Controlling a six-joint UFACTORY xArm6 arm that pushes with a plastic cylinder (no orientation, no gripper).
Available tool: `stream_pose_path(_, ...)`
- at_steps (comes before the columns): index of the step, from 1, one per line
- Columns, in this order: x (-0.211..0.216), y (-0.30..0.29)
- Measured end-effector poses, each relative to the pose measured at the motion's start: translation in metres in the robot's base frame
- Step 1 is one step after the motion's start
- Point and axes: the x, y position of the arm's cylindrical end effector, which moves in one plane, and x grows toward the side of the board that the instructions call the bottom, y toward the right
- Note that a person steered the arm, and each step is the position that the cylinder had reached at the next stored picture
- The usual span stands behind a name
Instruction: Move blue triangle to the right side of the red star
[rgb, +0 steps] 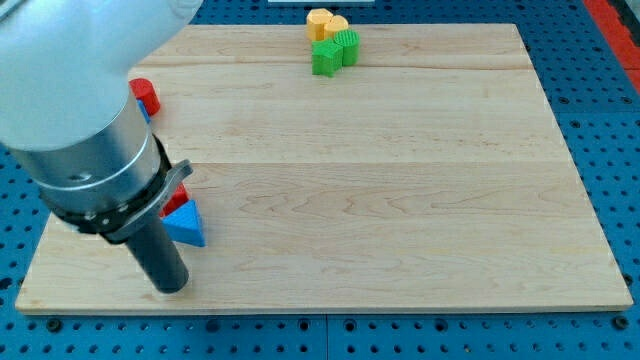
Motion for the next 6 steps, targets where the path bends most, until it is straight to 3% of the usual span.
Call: stream_pose_path(6, -0.096, 0.0)
